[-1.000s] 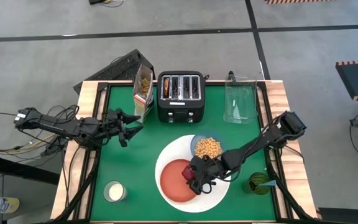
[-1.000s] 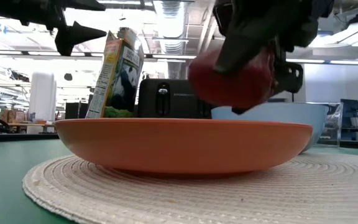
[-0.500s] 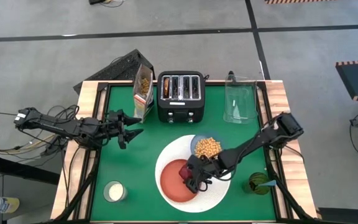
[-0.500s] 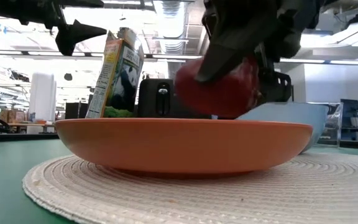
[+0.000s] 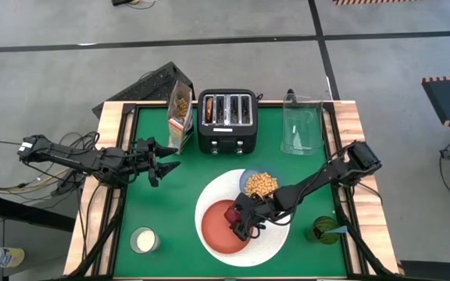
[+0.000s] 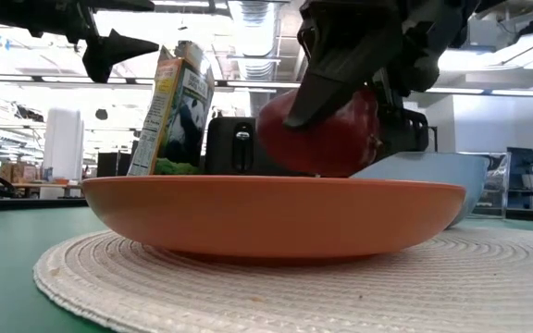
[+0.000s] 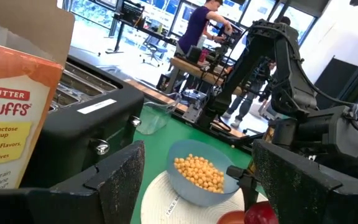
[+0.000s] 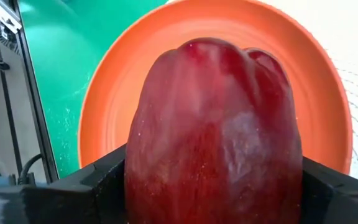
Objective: Arrange a breakfast setting
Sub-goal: Put the apple on the orange plate, then put the toasted bread on the orange plate
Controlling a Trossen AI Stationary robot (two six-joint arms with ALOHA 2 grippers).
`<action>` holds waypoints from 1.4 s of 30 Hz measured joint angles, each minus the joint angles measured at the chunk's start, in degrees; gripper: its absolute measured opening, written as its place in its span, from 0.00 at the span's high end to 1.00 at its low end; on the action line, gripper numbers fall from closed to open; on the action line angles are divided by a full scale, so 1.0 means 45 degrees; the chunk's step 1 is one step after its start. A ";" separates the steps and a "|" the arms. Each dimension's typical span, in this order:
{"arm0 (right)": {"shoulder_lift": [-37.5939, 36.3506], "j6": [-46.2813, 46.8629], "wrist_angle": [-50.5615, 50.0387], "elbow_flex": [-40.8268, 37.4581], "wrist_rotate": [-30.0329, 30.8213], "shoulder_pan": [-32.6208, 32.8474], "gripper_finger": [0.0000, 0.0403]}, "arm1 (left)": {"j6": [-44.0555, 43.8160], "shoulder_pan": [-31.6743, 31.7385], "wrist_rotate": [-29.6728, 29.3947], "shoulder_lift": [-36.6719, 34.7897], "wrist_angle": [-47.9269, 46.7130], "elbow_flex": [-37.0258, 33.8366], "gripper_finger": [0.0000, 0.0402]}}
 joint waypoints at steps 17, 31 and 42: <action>-0.0005 0.0005 -0.0152 0.0000 -0.0005 0.0009 0.10 | 0.0005 0.0000 -0.0005 0.0000 0.0000 0.0000 0.30; -0.0141 -0.0082 0.0035 0.2002 -0.2668 -0.1927 0.10 | 0.0005 0.0000 -0.0015 0.0000 0.0029 0.0000 0.30; -0.0141 -0.0427 -0.0007 0.4774 -0.3499 -0.4683 0.10 | -0.0024 -0.0002 -0.0015 0.0000 0.0021 0.0000 0.30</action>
